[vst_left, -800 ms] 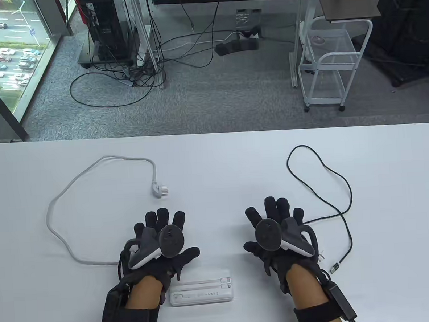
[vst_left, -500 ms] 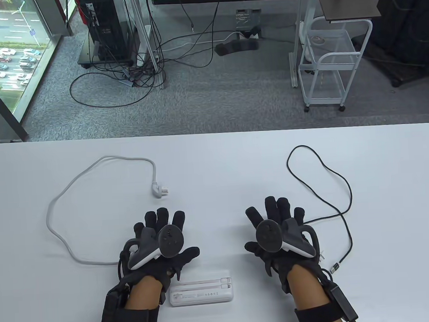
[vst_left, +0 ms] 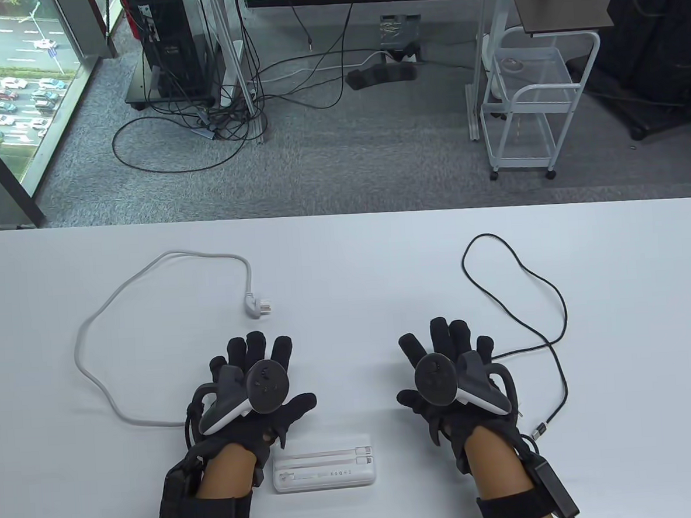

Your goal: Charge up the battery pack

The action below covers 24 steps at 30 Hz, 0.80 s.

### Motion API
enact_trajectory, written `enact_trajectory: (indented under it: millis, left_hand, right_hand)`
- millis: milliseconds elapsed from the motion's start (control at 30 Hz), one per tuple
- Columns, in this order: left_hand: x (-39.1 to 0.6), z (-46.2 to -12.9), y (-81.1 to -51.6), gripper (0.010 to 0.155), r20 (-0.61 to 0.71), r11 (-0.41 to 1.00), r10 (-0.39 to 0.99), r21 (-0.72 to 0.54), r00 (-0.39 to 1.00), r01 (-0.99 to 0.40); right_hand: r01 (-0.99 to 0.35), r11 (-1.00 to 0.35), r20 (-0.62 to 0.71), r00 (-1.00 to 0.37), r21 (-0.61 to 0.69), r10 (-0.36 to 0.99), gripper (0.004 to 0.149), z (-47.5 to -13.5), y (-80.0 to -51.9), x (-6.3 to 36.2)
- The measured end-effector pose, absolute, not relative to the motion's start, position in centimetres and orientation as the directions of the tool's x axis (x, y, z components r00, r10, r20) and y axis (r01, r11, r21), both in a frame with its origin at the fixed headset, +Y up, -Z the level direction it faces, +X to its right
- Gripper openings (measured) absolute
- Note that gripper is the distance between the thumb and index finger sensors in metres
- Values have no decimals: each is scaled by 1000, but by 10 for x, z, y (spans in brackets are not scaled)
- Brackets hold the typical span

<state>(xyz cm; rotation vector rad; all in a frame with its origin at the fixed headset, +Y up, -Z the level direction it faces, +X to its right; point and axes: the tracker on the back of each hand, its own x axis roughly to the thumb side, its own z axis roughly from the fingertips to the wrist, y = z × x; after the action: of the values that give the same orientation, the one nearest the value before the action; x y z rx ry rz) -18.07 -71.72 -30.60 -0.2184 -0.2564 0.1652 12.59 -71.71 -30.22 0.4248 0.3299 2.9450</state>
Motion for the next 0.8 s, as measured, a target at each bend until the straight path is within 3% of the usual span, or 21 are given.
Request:
enact_trajectory:
  millis: [233, 467, 800]
  left_hand:
    - [-206, -312, -716, 104, 116, 972, 178, -179, 977, -156]
    - [-243, -319, -733, 105, -45, 948, 216, -228, 975, -220]
    - [-258, -323, -743, 103, -105, 927, 207, -297, 973, -230]
  right_hand:
    - [-96, -961, 256, -953, 260, 164, 86, -301, -718, 126]
    - [-114, -957, 243, -953, 267, 182, 85, -295, -715, 129]
    - [-122, -945, 205, -960, 305, 190, 85, -295, -719, 135]
